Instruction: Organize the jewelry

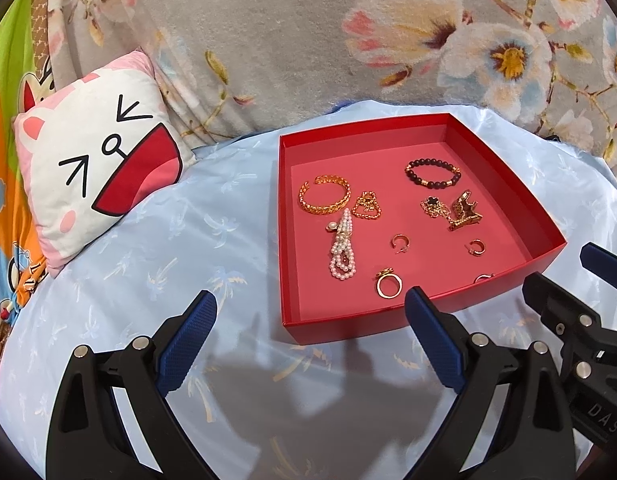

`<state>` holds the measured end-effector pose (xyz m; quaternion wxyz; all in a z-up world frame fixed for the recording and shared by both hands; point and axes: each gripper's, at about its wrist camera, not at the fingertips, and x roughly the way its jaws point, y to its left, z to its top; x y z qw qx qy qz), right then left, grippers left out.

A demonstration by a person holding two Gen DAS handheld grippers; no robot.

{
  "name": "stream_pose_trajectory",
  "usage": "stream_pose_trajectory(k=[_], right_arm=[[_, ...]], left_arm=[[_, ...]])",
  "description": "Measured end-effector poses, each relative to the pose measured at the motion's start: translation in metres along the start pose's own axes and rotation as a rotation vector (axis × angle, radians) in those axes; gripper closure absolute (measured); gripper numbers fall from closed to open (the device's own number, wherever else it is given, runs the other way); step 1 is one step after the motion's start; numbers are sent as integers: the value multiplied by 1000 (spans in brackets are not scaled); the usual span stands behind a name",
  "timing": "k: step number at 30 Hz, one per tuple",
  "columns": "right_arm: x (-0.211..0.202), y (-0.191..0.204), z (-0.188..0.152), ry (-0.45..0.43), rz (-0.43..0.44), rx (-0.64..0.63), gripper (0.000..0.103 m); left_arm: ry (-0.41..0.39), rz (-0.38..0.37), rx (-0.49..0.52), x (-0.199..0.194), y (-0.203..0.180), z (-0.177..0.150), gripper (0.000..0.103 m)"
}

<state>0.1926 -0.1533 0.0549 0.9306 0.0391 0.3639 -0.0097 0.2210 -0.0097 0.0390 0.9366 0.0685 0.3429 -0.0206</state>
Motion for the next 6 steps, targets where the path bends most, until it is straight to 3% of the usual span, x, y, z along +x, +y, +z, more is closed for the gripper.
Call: stream_pose_trajectory(k=[6], right_arm=[[-2,-2,0,-14,-11,5,25]], left_arm=[[-20,-7,4,-3,-1,2,11]])
